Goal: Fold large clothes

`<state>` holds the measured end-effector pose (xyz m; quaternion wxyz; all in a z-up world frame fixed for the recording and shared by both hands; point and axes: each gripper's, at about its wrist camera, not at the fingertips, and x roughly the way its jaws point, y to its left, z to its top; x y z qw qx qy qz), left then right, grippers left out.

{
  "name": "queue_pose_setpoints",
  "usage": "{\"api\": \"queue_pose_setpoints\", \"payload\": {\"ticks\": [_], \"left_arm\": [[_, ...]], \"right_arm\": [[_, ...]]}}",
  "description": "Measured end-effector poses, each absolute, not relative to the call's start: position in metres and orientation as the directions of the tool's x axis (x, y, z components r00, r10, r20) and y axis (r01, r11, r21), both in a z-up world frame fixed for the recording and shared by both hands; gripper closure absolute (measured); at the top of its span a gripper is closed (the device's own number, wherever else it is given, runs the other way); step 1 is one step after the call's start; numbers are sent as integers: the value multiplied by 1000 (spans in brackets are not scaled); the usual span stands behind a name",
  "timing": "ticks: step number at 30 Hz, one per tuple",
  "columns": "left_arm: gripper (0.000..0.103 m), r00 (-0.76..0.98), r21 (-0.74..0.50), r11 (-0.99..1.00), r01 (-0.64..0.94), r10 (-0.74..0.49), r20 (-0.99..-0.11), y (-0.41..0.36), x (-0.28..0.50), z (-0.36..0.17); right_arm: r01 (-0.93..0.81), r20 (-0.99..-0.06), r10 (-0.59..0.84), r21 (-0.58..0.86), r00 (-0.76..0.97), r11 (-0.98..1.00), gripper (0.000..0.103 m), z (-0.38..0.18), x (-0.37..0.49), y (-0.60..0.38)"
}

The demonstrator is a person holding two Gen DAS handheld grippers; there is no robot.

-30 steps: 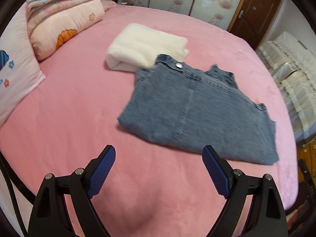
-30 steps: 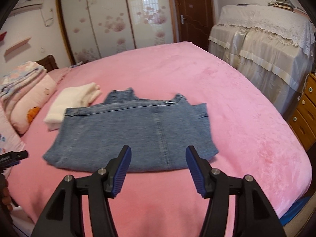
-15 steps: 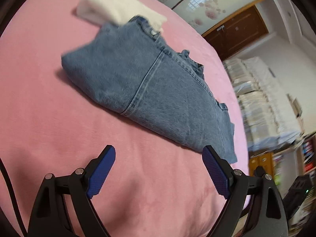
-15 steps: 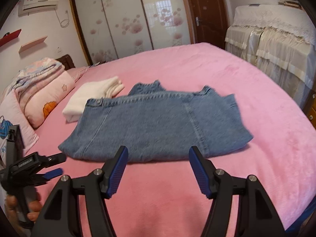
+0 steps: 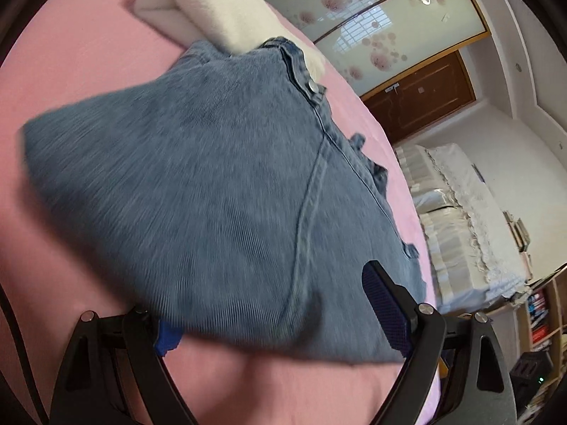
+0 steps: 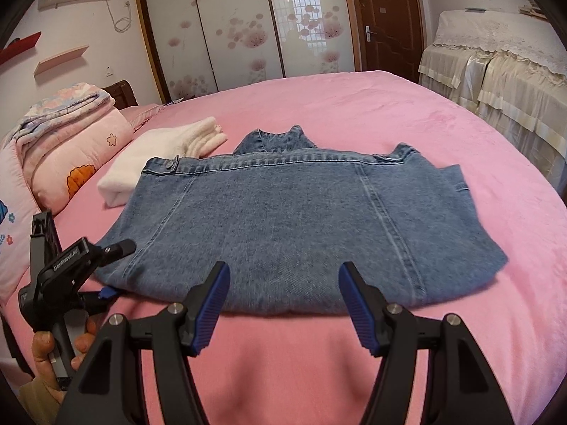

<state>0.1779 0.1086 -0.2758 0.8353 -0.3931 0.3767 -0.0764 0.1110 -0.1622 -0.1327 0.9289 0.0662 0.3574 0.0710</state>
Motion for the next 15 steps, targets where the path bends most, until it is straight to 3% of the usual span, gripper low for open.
{"api": "queue_pose_setpoints", "payload": {"ticks": [5, 6, 7, 8, 9, 10, 11, 13, 15], "left_arm": [[16, 734, -671, 710, -211, -339, -589, 110, 214, -274], [20, 743, -668, 709, -227, -317, -589, 111, 219, -273], [27, 748, -661, 710, -242, -297, -593, 110, 221, -271], [53, 747, -634, 720, -282, -250, -616, 109, 225, -270], [69, 740, -615, 728, -303, -227, -633, 110, 229, -270], [72, 741, -621, 720, -311, -226, -632, 109, 230, -269], [77, 748, -624, 715, -317, -216, -627, 109, 227, -266], [80, 760, -583, 748, -317, -167, -628, 100, 225, -254], [83, 780, -510, 804, -304, -97, -618, 84, 222, -233]], "right_arm": [[-86, -666, 181, 173, 723, 981, 39, -147, 134, -156], [-87, -670, 180, 171, 720, 981, 39, -149, 139, -154], [-92, -672, 185, 172, 717, 981, 39, -151, 145, -153], [-95, -670, 187, 171, 719, 981, 39, -152, 149, -152], [-100, -668, 185, 164, 721, 981, 40, -153, 155, -150], [-104, -671, 178, 149, 720, 983, 47, -154, 161, -147], [-114, -677, 173, 131, 716, 985, 63, -154, 168, -144], [-133, -695, 155, 86, 702, 987, 83, -158, 183, -134], [-140, -709, 148, 70, 690, 988, 89, -164, 195, -129]]}}
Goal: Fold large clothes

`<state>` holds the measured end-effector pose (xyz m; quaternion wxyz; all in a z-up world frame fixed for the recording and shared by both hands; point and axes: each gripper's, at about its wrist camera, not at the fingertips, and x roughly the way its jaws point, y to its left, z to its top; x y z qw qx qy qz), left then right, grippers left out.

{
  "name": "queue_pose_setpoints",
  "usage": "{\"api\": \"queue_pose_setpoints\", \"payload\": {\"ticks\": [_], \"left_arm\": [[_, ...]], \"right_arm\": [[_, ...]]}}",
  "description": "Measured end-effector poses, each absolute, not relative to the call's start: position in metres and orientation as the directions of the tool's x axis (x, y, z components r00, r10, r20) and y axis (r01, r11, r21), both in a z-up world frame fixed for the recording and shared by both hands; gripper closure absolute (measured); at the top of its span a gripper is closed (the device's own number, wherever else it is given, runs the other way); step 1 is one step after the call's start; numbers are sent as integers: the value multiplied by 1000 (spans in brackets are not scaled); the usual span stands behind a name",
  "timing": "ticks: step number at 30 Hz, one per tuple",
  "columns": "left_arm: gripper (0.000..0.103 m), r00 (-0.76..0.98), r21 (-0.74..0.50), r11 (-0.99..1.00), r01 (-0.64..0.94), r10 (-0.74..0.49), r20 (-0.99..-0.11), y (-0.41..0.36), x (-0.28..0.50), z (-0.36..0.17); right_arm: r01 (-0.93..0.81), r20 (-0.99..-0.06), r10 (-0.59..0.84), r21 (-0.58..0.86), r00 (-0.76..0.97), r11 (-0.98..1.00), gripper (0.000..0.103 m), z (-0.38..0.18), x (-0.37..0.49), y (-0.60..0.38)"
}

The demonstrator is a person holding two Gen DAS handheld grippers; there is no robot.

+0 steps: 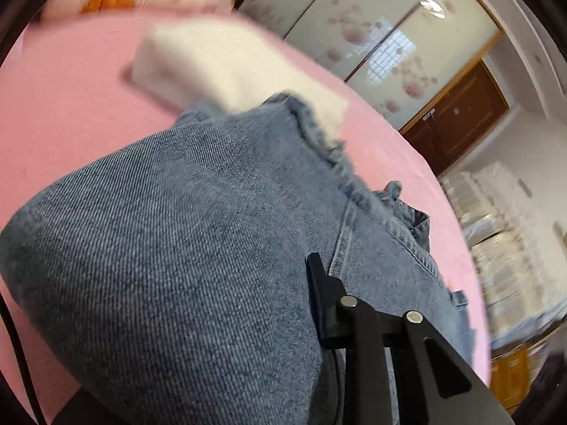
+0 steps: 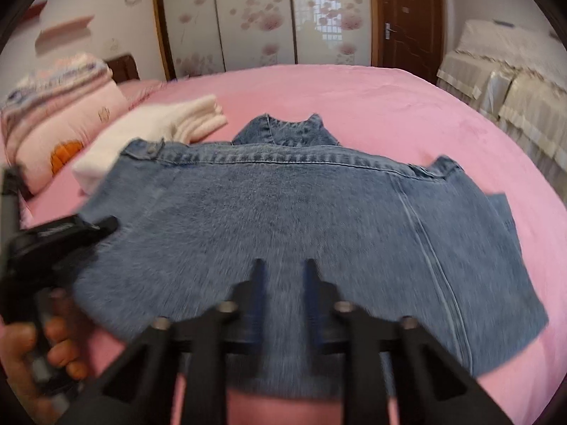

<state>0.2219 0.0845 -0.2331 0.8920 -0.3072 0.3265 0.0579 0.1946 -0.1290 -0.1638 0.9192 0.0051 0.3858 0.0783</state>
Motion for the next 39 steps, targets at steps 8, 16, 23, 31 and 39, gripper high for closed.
{"api": "queue_pose_setpoints", "payload": {"ticks": [8, 16, 23, 31, 39], "left_arm": [[86, 857, -297, 939, -172, -6, -515, 11, 222, -159], [91, 874, -116, 993, 35, -86, -478, -91, 227, -107], [91, 861, 46, 970, 240, -191, -471, -223, 230, -115], [68, 740, 369, 855, 364, -25, -672, -319, 236, -238], [19, 754, 159, 896, 415, -240, -612, -275, 192, -144]], "right_arm": [[-147, -764, 231, 178, 603, 973, 99, -203, 212, -138], [-135, -741, 371, 360, 560, 923, 99, -202, 211, -164], [66, -669, 288, 451, 685, 890, 99, -164, 126, -293], [302, -778, 94, 348, 621, 887, 98, -186, 53, -394], [274, -737, 145, 415, 660, 867, 98, -172, 51, -405]]}}
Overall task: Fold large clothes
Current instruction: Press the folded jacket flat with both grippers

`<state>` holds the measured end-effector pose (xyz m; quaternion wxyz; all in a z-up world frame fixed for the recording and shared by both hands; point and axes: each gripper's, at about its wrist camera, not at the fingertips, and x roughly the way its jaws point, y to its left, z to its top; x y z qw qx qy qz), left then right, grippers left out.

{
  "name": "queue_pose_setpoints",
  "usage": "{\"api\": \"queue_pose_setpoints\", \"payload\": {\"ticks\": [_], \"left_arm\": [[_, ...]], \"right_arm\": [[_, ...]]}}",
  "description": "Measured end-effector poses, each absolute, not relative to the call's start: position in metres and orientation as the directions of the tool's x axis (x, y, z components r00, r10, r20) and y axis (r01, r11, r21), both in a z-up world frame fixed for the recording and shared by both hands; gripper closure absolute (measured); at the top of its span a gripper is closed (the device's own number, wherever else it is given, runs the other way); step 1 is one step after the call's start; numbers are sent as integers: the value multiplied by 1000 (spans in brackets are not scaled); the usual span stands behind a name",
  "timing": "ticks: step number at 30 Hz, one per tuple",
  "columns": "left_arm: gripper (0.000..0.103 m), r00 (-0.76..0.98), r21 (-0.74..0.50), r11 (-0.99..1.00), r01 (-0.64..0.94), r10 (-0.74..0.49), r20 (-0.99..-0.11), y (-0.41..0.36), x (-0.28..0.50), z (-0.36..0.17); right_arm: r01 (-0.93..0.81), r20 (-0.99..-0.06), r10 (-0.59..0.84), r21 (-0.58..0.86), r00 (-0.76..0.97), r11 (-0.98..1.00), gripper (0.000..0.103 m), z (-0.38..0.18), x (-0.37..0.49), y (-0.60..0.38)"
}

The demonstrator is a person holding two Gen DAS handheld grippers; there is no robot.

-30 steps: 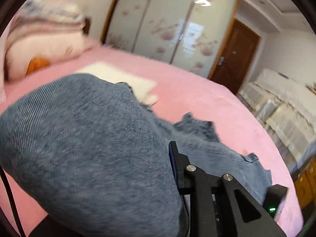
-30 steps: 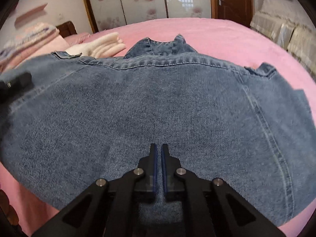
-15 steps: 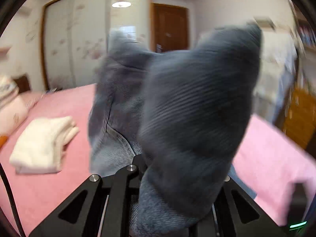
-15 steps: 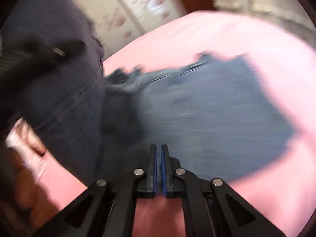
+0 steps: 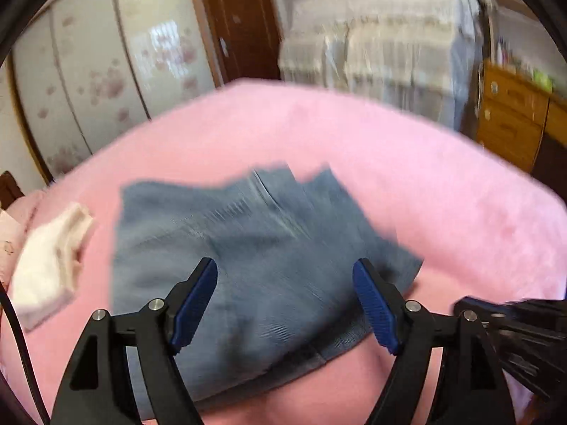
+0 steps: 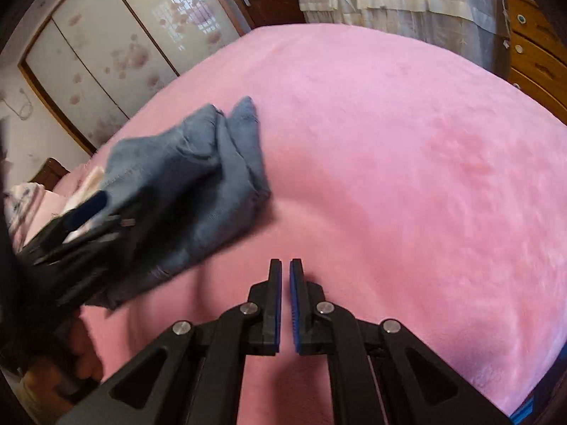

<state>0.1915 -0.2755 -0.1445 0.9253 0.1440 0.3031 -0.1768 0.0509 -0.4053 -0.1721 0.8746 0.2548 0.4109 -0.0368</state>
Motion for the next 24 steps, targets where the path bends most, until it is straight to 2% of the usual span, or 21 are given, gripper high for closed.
{"api": "queue_pose_setpoints", "payload": {"ticks": [1, 2, 3, 5, 6, 10, 13, 16, 19, 23, 24], "left_arm": [[14, 770, 149, 905, 400, -243, -590, -267, 189, -133], [5, 789, 136, 916, 377, -241, -566, -258, 188, -120], [1, 813, 117, 933, 339, -228, -535, -241, 184, -109], [1, 836, 99, 955, 280, -192, -514, -217, 184, -95], [1, 841, 98, 962, 254, -170, -514, -203, 181, -95], [1, 810, 108, 987, 115, -30, -586, -164, 205, -110], [1, 763, 59, 996, 68, -14, -647, -137, 219, -132], [1, 708, 8, 999, 41, -23, -706, -122, 236, -157], [1, 653, -49, 999, 23, -52, -756, -117, 257, -191], [1, 636, -107, 994, 23, -97, -766, -116, 265, -208], [1, 635, -110, 994, 26, -102, -766, -116, 265, -209]], "right_arm": [[257, -727, 157, 424, 668, 868, 96, -169, 56, -405], [238, -715, 172, 434, 677, 869, 89, -164, 61, -403], [219, -704, 185, 442, 685, 870, 84, -159, 65, -401], [182, -682, 197, 442, 704, 878, 59, -147, 77, -397], [165, -674, 199, 435, 711, 885, 57, -142, 81, -394], [94, -671, 216, 394, 709, 914, 57, -126, 112, -379], [92, -700, 217, 376, 681, 922, 57, -131, 139, -373], [119, -738, 208, 364, 642, 924, 57, -145, 155, -377], [135, -758, 258, 413, 599, 901, 56, -165, 164, -381], [147, -752, 306, 469, 584, 871, 55, -177, 170, -380], [142, -750, 323, 481, 577, 865, 58, -178, 172, -380]]}}
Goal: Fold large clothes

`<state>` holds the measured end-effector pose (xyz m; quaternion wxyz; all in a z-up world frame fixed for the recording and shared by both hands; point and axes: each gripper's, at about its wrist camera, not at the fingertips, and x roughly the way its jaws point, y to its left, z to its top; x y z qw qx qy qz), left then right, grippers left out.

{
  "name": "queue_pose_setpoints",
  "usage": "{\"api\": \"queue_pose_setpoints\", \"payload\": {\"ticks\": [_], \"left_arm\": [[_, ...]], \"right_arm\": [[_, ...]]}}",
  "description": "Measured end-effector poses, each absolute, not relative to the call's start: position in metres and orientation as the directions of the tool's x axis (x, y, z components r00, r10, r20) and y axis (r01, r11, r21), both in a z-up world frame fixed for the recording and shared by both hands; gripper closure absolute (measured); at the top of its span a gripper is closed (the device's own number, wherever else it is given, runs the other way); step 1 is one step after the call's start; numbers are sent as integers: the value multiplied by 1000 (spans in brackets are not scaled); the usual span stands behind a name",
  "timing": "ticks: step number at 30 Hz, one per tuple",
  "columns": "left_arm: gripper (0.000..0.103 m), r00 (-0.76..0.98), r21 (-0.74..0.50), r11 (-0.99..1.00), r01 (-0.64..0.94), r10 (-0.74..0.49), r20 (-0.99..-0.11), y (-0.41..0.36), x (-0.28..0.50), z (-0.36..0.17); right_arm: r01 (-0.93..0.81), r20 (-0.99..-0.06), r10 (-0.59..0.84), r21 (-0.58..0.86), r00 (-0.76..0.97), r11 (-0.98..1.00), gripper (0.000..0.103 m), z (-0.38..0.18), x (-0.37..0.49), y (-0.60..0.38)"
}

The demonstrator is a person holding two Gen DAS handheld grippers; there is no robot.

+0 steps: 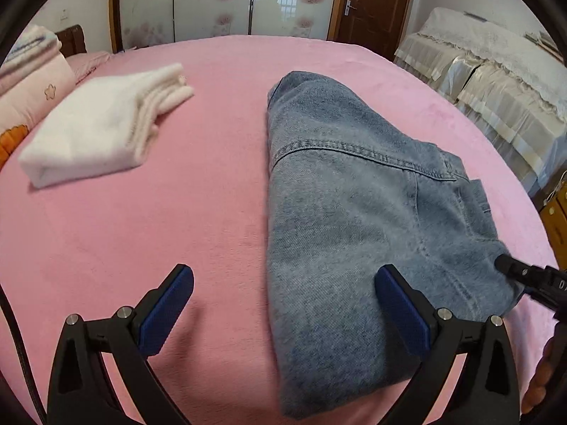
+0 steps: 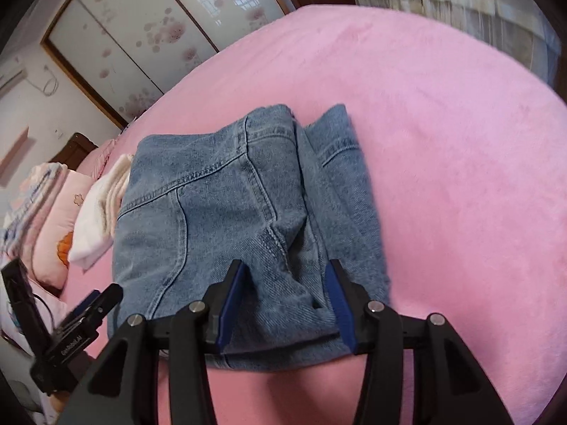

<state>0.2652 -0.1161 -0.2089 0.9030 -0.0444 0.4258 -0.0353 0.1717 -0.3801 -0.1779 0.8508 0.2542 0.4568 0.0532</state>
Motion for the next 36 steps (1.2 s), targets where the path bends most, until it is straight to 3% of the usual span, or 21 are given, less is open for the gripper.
{"api": "queue_pose_setpoints", "payload": {"ticks": [2, 6, 8, 12, 17, 21, 25, 29, 36], "left_arm": [[1, 633, -102, 994, 34, -100, -768, -120, 261, -209], [1, 635, -69, 995, 65, -95, -767, -134, 257, -206], [1, 651, -62, 995, 82, -100, -753, -140, 252, -196], [1, 699, -70, 992, 109, -127, -704, -151, 243, -179], [0, 591, -130, 985, 116, -174, -788, -165, 256, -223], [0, 546, -267, 960, 89, -271, -792, -151, 258, -234], [1, 558, -171, 976, 133, -216, -801, -151, 252, -212], [1, 624, -91, 981, 173, -181, -760, -150, 249, -177], [1, 646, -103, 985, 136, -167, -745, -147, 316, -143]], "right_arm": [[118, -745, 351, 495, 568, 861, 80, -177, 173, -379], [38, -723, 337, 447, 603, 894, 90, -154, 165, -374], [-15, -664, 307, 407, 682, 913, 95, -122, 152, -372], [-5, -580, 188, 301, 792, 954, 96, -88, 128, -373], [157, -768, 147, 307, 624, 939, 95, -181, 147, -400], [172, -766, 110, 278, 634, 945, 92, -180, 141, -395], [156, -734, 73, 238, 675, 959, 87, -143, 139, -387], [71, -686, 136, 265, 715, 962, 87, -114, 148, -377], [-63, -651, 274, 329, 707, 942, 87, -102, 225, -326]]}}
